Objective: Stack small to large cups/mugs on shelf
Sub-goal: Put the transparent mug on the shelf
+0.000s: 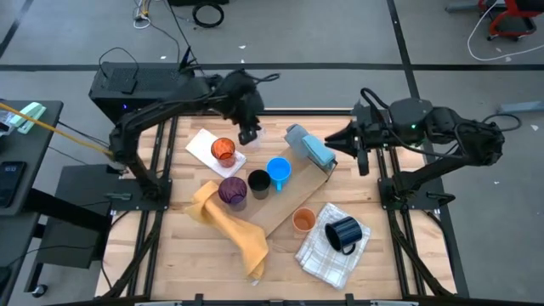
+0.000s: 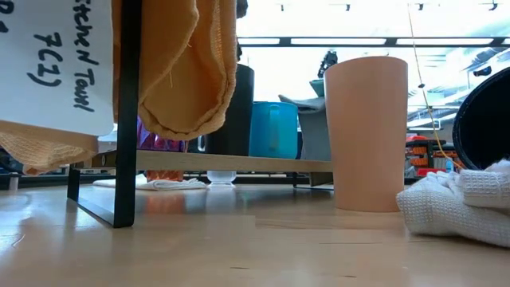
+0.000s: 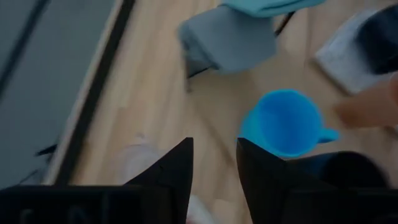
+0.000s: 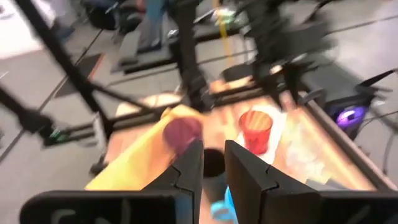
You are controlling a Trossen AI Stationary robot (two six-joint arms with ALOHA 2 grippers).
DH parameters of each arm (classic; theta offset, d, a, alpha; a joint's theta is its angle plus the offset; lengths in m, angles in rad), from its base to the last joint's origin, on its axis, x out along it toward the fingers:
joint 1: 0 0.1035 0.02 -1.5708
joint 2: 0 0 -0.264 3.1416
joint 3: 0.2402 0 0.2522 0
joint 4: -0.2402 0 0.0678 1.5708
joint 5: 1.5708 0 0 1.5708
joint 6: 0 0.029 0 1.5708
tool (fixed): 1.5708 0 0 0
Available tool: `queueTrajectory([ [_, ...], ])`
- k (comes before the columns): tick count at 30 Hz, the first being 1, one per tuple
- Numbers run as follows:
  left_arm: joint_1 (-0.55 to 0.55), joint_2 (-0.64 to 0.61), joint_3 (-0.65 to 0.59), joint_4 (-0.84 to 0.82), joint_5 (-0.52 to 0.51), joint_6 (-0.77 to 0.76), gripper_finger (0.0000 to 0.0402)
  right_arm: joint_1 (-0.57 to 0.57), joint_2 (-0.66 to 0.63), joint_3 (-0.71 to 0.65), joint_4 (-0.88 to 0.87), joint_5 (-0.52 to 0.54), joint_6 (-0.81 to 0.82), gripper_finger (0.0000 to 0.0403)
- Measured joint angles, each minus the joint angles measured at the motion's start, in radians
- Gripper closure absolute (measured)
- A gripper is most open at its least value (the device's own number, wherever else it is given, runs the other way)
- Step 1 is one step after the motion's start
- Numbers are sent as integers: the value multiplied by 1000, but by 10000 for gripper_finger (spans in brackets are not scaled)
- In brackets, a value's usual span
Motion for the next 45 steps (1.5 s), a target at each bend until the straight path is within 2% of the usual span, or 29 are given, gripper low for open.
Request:
queueTrajectory([
  [2,15,39,65,-50,-46,24,265,0,-9,0,-34,-29,-7,330],
  [5,51,89,132,-124,-61,55,260,0,-18,0,-71,-74,-17,330],
  [11,112,148,143,-275,-47,122,258,0,-31,0,-105,-177,-75,327],
  [14,130,159,143,-333,-44,163,261,0,-36,0,-114,-189,-93,323],
  [20,143,159,143,-277,3,231,261,0,-42,0,-116,-197,-95,319],
  [23,163,183,144,-228,7,174,256,0,-40,0,-115,-197,-82,318],
  [29,206,254,143,-248,3,105,239,0,-33,0,-113,-192,-41,318],
  [39,214,319,142,-251,-20,59,195,0,-17,0,-91,-174,-6,318],
  [45,209,347,141,-237,-39,45,196,0,-15,0,-63,-174,-6,318],
])
